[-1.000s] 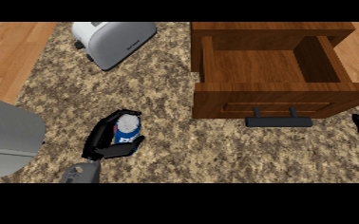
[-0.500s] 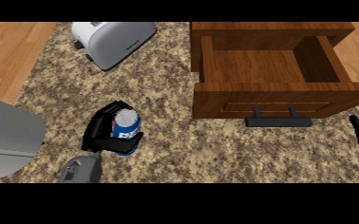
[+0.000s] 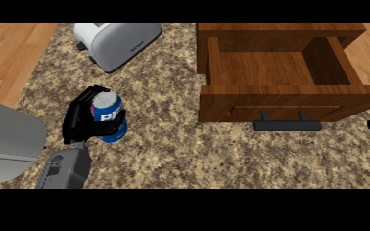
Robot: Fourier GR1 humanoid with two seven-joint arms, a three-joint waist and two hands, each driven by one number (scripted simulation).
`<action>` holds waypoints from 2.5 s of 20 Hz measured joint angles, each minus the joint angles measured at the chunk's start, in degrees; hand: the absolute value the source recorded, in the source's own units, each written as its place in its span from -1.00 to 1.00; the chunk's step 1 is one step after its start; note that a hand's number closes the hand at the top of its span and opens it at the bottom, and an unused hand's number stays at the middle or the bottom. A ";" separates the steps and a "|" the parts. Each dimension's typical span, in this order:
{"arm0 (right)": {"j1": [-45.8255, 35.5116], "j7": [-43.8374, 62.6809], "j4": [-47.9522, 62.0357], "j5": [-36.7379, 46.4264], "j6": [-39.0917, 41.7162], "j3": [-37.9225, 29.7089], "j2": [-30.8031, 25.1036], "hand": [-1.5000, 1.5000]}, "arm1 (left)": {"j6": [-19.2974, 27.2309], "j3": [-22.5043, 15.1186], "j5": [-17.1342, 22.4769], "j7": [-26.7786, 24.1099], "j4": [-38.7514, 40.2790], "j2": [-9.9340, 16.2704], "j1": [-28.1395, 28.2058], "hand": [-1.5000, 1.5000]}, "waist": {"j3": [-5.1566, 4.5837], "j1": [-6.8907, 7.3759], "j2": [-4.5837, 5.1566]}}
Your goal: Pick up the can, place it into the drawer and close the drawer
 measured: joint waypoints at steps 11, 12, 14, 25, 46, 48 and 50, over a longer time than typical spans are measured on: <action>0.57 0.68 -1.84 -0.27 -0.58 0.27 0.04 -1.00 | 6.33 -8.81 -3.44 12.81 -13.43 -3.16 -5.06 1.00 | 0.01 -0.04 -0.05; 0.05 0.72 -1.36 -0.26 -0.57 0.21 -0.03 -1.00 | 6.94 -9.26 -3.81 14.16 -14.26 -3.29 -6.04 1.00 | 0.01 -0.03 -0.04; -0.51 0.54 -0.52 0.24 -0.76 0.27 0.06 -1.00 | 9.16 -11.43 -4.01 16.94 -15.90 -3.55 -7.99 1.00 | 0.01 -0.05 -0.04; -0.03 0.66 -1.64 0.41 -0.54 -0.30 -0.08 -1.00 | 20.49 -20.54 -5.12 32.09 -15.53 -3.94 -25.83 1.00 | 0.02 -0.50 0.02; -2.66 0.93 0.85 0.47 -0.68 -0.34 -0.69 -1.00 | 31.85 -24.36 4.79 32.95 15.92 -3.98 -61.15 1.00 | 0.06 -1.87 0.37; -3.04 1.51 0.79 -0.17 -0.41 -0.93 -1.31 -1.00 | 32.55 -25.52 6.66 31.49 18.73 -3.98 -62.63 1.00 | 0.07 -2.09 0.41; -3.55 2.07 0.51 0.41 -0.78 -0.36 -1.09 -1.00 | 33.44 -27.17 8.38 31.27 21.00 -3.98 -64.61 1.00 | 0.07 -2.29 0.44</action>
